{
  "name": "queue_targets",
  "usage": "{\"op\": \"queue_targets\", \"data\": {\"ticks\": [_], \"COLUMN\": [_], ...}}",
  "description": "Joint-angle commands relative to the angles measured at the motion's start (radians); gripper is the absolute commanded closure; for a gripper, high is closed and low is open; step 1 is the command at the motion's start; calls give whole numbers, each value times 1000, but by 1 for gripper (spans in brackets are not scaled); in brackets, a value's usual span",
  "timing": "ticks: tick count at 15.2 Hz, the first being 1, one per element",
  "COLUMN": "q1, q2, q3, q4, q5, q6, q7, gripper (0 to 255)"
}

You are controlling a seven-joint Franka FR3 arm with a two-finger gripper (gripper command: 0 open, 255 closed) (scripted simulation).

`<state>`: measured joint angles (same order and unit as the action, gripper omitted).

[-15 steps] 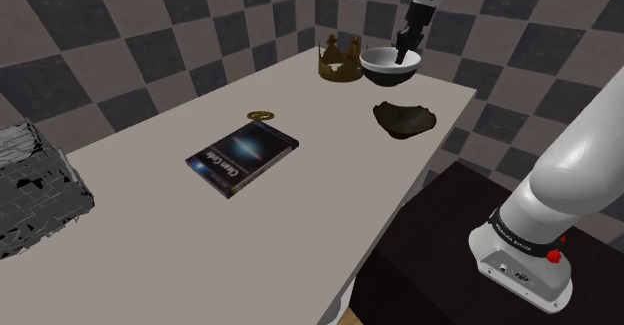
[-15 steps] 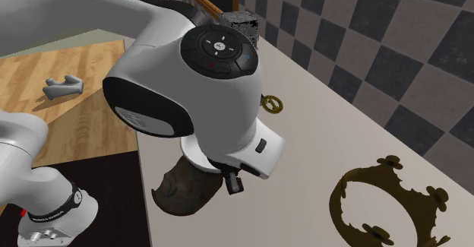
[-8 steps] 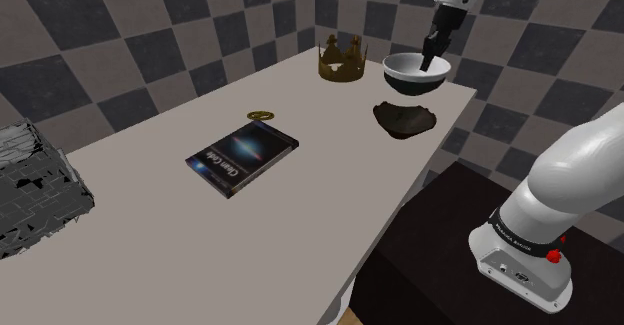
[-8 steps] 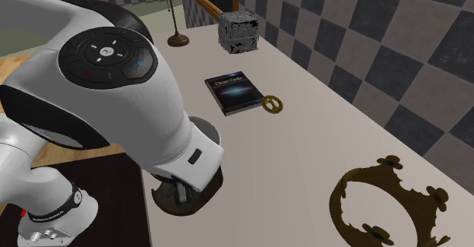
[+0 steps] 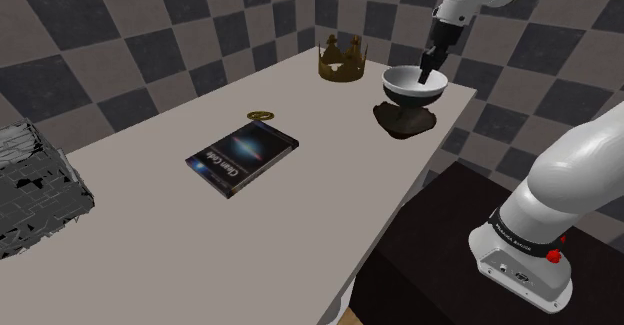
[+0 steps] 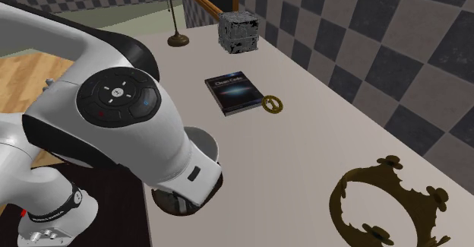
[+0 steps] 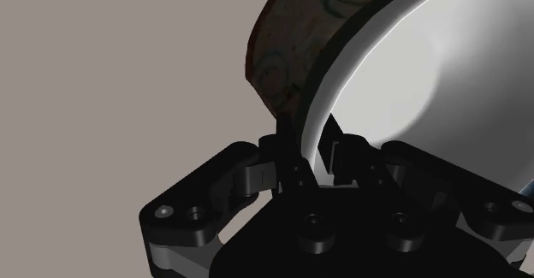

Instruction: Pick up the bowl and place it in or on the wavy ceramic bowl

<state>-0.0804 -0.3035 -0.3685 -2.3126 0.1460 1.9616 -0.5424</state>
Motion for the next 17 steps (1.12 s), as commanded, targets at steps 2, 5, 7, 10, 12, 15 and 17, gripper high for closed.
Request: {"op": "queue_targets", "data": {"ticks": [2,5,7,10,12,15,17], "q1": [1,2,4,4,4,4,4], "q2": [12,29,40,40,40,40,40], "q3": [-5,-9,-11,-11,-11,-11,-11], "q4": [-31,-57,-71,-71,-71,-71,-71], "q5": [6,14,19,19,19,19,19], "q6": [42,83,106,106,106,106,106], "q7": [-14,-27,-35,-35,-35,-35,-35], "gripper": [255,255,255,255,255,255,0]}}
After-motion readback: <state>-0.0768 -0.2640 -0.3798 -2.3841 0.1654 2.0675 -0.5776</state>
